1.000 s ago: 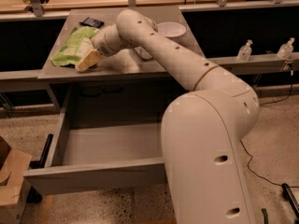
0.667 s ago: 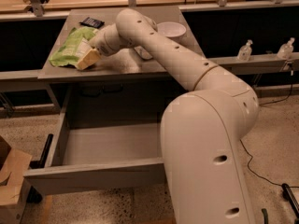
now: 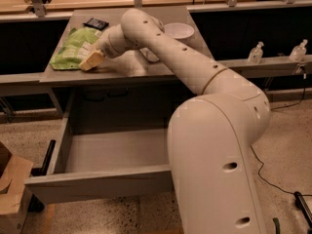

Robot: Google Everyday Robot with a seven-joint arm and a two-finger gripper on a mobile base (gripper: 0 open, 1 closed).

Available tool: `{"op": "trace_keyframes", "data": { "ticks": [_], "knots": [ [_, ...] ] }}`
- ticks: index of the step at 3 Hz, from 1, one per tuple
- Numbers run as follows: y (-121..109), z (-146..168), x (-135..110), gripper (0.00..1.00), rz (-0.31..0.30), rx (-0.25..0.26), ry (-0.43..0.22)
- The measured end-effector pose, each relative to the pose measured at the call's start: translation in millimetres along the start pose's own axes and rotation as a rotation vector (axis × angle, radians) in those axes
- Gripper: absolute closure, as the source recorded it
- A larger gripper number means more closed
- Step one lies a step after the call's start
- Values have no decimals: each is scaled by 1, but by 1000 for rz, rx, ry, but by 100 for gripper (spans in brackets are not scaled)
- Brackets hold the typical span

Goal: Place green rice chip bag into top drawer

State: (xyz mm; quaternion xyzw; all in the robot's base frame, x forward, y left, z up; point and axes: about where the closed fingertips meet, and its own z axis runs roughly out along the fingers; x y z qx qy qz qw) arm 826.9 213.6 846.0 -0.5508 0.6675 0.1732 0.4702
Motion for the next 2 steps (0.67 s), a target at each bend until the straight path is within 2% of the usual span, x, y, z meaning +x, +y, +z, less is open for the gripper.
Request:
{"op": "trace_keyframes", "data": {
  "ticks": [2],
  "knots": [
    [0, -1, -1, 100, 0, 0, 0]
  ]
}}
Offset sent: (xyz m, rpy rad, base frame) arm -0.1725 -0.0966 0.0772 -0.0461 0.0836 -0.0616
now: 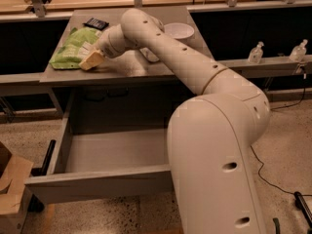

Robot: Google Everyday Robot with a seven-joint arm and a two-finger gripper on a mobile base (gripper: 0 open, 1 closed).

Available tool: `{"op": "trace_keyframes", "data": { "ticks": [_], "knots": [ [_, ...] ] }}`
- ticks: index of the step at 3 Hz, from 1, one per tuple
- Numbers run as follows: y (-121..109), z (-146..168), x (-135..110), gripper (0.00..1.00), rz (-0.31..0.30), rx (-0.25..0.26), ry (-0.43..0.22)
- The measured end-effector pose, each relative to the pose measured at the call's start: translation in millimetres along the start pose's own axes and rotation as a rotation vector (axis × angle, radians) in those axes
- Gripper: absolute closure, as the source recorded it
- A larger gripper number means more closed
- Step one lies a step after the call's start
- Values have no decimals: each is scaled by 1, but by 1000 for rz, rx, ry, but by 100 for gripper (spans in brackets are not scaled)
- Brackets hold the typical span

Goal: Place green rice chip bag into top drawer

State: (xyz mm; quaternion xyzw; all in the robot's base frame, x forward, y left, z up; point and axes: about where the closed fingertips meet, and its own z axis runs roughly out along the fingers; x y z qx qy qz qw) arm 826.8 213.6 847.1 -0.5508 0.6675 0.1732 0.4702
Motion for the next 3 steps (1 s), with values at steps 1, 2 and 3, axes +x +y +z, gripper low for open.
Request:
{"op": "trace_keyframes", "data": {
  "ticks": [1, 2, 3],
  "knots": [
    [0, 0, 0, 100, 0, 0, 0],
    [0, 0, 0, 82, 0, 0, 0],
    [0, 0, 0, 59, 0, 0, 0]
  ]
}}
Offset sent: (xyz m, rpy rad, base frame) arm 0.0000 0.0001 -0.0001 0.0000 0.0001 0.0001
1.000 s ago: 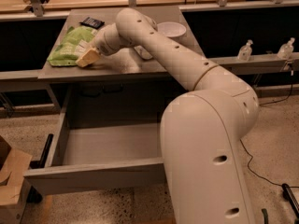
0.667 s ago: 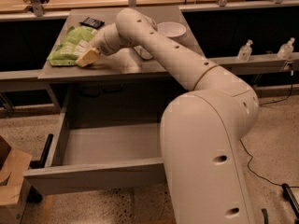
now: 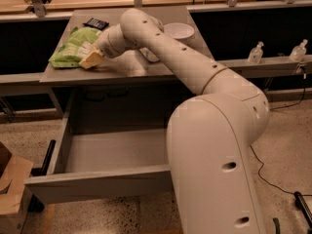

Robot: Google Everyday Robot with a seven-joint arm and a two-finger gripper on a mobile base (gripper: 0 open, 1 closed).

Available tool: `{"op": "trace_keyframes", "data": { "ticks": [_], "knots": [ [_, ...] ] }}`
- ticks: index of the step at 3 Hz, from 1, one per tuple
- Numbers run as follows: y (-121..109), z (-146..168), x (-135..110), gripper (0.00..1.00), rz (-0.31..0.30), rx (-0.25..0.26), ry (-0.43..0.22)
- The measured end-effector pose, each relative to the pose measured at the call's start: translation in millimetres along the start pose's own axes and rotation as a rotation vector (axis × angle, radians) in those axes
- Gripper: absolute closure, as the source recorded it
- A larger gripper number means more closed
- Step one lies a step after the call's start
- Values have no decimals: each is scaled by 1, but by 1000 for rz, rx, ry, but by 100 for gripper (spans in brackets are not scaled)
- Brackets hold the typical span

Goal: Place green rice chip bag into top drawer

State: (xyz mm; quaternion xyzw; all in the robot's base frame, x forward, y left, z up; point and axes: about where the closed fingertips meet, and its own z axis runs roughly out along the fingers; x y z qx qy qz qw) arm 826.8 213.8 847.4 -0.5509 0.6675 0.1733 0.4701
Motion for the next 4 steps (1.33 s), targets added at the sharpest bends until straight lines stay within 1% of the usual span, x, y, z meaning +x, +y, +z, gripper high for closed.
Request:
{"op": "trace_keyframes", "data": {
  "ticks": [2, 3, 4],
  "knots": [
    [0, 0, 0, 13, 0, 0, 0],
    [0, 0, 0, 14, 0, 0, 0],
    [15, -13, 3, 37, 19, -1, 21]
  ]
}}
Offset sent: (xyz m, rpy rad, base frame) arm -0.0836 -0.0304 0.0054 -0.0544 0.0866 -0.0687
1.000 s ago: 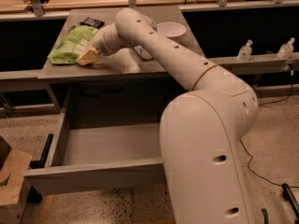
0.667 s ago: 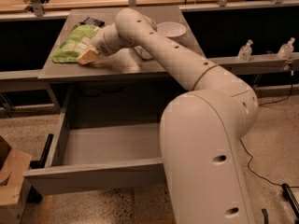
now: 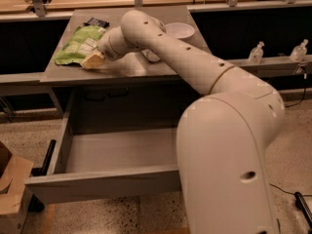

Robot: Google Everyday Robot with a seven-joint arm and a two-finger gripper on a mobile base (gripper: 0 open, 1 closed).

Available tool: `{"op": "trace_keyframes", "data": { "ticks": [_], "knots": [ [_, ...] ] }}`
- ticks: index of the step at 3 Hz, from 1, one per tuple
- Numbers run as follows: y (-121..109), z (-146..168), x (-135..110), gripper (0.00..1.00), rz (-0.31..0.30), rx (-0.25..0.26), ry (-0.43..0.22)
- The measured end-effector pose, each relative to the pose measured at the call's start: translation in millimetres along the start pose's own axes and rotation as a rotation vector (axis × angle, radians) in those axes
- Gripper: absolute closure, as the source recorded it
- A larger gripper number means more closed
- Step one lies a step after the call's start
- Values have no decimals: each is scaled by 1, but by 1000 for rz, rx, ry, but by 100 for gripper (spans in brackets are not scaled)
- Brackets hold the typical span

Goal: Place green rice chip bag into top drawer

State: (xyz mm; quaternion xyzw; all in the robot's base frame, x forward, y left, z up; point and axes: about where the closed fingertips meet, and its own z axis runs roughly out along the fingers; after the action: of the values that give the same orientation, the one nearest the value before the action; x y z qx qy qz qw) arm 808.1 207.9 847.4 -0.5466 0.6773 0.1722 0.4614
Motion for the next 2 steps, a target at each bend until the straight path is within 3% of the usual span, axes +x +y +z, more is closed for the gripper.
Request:
{"op": "trace_keyframes", "data": {
  "ticks": [2],
  "knots": [
    [57, -58, 8, 83, 69, 26, 79]
  ]
}}
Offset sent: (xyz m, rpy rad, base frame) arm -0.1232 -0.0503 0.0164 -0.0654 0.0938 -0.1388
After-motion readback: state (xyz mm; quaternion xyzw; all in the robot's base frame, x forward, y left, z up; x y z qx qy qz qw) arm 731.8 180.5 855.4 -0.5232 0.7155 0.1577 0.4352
